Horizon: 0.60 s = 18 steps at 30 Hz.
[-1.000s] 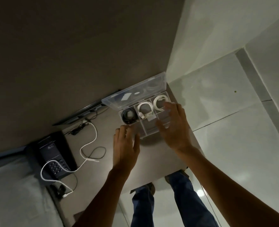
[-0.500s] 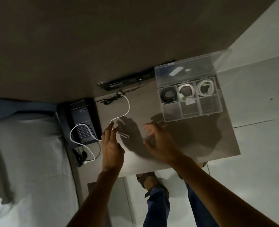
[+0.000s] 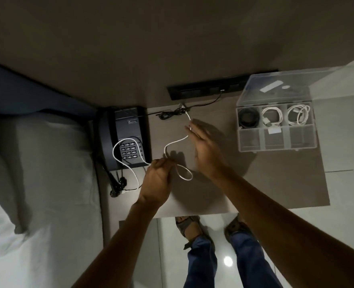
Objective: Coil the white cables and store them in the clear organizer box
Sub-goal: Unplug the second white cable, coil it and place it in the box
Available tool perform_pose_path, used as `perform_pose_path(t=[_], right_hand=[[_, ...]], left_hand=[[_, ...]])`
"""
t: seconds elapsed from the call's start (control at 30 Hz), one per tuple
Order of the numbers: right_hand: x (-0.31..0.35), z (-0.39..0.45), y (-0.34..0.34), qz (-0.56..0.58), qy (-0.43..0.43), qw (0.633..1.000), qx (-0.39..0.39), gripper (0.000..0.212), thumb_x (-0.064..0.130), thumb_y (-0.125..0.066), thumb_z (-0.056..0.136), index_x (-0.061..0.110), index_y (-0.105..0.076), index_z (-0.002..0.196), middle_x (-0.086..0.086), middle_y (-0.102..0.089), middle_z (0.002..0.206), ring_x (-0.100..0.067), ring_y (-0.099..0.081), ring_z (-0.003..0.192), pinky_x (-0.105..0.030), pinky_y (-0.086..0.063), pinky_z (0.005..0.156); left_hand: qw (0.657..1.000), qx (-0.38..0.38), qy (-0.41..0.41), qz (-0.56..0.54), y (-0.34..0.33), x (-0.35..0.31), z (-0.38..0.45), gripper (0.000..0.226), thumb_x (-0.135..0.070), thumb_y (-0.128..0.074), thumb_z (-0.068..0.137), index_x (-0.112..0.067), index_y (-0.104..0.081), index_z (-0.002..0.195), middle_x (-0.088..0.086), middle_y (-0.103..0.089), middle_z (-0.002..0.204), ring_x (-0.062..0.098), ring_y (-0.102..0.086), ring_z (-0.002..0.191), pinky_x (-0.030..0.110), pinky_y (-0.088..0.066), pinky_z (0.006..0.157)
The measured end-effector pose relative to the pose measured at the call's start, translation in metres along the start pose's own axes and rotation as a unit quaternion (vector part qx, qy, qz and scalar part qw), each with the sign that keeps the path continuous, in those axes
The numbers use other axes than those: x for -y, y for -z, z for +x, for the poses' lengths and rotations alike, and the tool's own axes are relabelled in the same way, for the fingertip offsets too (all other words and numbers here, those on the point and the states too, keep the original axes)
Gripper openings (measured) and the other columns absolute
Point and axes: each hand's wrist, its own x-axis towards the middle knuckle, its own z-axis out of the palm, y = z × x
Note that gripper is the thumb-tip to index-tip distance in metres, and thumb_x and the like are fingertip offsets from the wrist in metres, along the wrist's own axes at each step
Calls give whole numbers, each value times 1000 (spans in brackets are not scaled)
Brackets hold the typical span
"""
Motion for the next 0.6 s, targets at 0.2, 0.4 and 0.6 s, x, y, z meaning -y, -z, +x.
perform_pose_path(t=[0.2,0.4,0.6], right_hand=[[-10,18,-12,-182,67,981,28,38,-3,-68,91,10,-74,127,-11,-66,144,-34,-54,139,-46,-46,109],[-15,-1,0,-215,77,973,29,18,13,-69,94,18,-73,111,-5,-73,119,-31,-61,119,-44,-45,99],[-15,-1,9,-245,46,961,118,29,13,-55,104,12,-62,131,-11,-63,139,-30,-52,130,-41,-44,107]], left_hand=[[997,-36,42,-51,-4,4,2,26,-5,-60,100,-12,-70,123,10,-74,122,32,-68,110,47,-59,93],[995,-67,49,-53,2,-17,18,53,0,-76,89,-12,-64,140,12,-58,144,33,-57,128,45,-53,107],[998,16,58,-9,2,-30,32,50,-10,-78,91,-10,-64,140,13,-60,146,38,-54,133,52,-47,111]])
